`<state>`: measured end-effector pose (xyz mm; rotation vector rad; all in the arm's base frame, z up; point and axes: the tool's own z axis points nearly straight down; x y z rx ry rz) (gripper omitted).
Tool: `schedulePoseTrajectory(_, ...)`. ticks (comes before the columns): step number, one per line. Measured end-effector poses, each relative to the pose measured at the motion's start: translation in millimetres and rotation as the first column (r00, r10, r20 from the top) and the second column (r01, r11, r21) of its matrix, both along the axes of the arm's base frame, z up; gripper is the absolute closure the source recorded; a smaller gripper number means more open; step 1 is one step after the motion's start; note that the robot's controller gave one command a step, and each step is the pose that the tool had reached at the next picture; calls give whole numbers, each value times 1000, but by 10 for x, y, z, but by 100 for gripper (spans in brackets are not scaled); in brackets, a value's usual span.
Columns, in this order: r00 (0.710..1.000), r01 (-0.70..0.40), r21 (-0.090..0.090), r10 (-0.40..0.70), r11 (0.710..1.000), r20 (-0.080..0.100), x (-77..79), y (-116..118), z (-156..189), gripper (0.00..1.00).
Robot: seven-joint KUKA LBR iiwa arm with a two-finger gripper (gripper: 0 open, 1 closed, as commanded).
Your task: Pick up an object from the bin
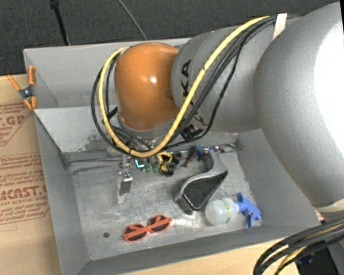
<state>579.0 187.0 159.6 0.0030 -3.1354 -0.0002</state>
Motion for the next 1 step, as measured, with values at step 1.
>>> schedulePoseTrajectory(1,1000,1,1,-1,1000,7,22,-7,42,0)
